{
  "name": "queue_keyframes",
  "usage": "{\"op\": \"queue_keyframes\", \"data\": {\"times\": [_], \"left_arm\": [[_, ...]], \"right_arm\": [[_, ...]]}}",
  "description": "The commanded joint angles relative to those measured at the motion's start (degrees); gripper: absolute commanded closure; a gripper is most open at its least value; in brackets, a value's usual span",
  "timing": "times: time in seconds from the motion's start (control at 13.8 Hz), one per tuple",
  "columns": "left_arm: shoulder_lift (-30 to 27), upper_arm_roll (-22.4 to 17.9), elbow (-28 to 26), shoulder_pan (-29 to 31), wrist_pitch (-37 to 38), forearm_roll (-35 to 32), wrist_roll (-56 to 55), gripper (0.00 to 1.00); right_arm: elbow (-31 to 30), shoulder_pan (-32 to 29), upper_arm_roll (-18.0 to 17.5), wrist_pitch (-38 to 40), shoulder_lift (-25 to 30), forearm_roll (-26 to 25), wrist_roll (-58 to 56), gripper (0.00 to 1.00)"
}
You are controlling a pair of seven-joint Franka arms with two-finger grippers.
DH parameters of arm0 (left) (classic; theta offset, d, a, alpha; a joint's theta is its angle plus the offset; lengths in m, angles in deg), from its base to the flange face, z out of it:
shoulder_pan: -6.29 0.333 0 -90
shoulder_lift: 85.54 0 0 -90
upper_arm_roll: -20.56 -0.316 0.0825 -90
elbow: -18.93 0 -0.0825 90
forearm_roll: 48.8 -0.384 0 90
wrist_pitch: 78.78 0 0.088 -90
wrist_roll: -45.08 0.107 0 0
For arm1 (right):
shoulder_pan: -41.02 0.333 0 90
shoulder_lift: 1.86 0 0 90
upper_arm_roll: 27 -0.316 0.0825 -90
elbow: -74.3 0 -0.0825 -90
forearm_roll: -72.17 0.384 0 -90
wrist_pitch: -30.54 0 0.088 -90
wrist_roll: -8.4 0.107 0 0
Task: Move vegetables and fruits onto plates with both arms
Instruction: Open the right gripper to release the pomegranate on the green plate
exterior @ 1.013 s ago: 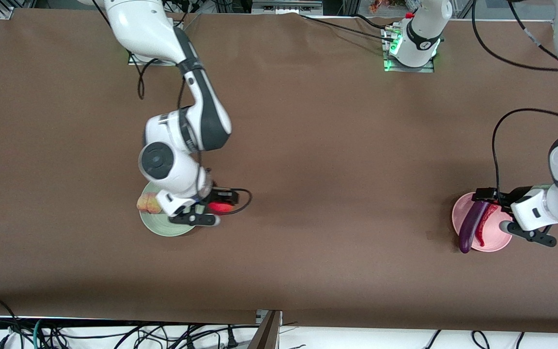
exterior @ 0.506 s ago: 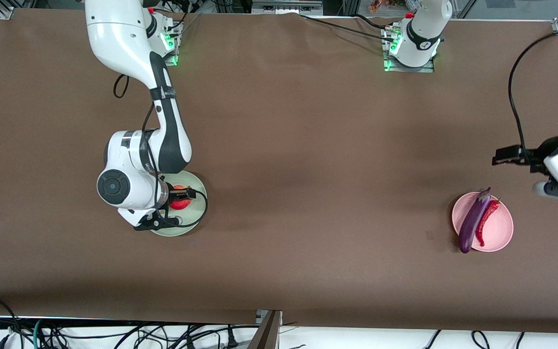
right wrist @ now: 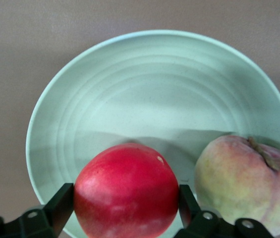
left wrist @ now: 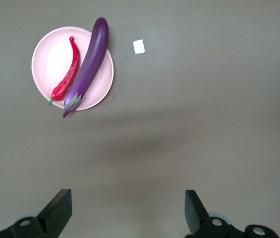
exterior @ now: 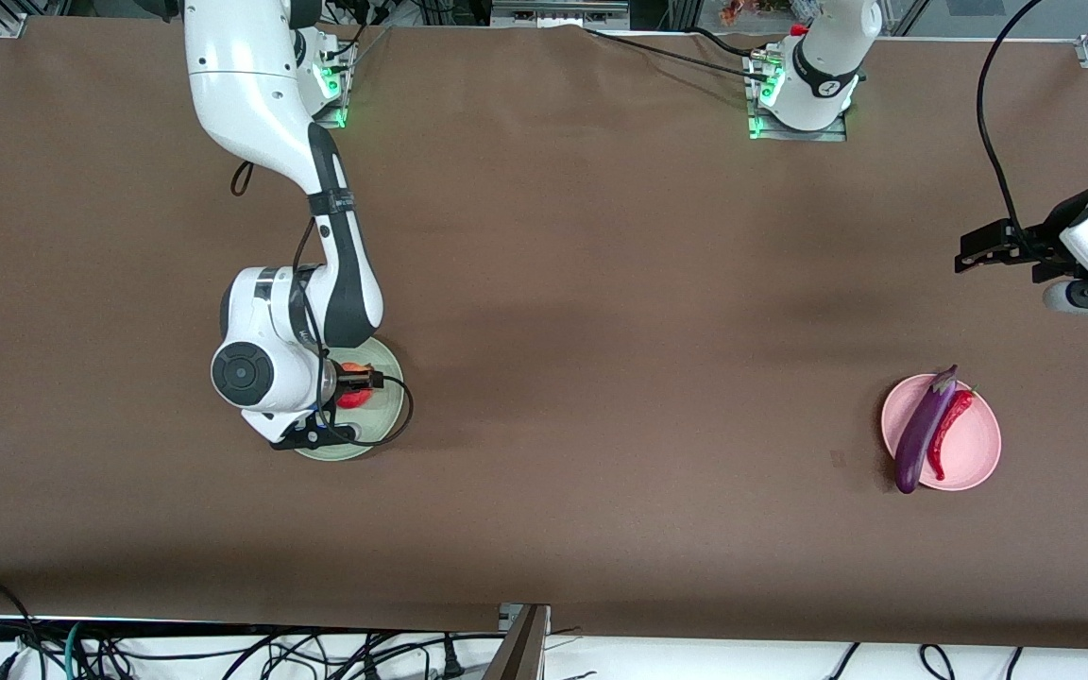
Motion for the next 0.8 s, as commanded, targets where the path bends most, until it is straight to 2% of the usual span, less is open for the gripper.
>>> {"op": "queue_keyframes", "data": {"times": [0.0,0.22,0.36,0.43,0.58,0.72], "left_arm": [[-0.5,0.2,-0.6,0.6,-1.2,1.9,0.3,0.0],[-0.7,0.5,-0.1,0.5,-0.4,1.3,0.7,0.0],[-1.4,-0.6,1.0,-1.4,3.0,1.2,0.5,0.0],[-1.4,-3.2,0.9,-3.4,3.8,1.2,0.5,0.0],[-1.4,-11.4,0.7,-10.4,4.0,1.3,0.8,0.0],[-2.1,-18.2,0.3,-17.0,4.2,1.4,0.8,0.0]], "right_arm": [[2.4,0.2,2.8,-0.3,1.8,0.0,-2.0,0.0],[3.5,0.3,5.9,6.3,7.6,-0.1,-2.7,0.0],[5.6,0.5,9.0,13.0,10.9,-1.7,-3.5,0.0],[7.7,0.4,10.0,17.2,12.2,-2.6,-3.6,0.0],[9.9,0.5,12.5,25.0,14.0,-2.9,-3.3,0.0],[10.0,0.2,11.6,26.7,18.4,-5.2,-2.8,0.0]]}}
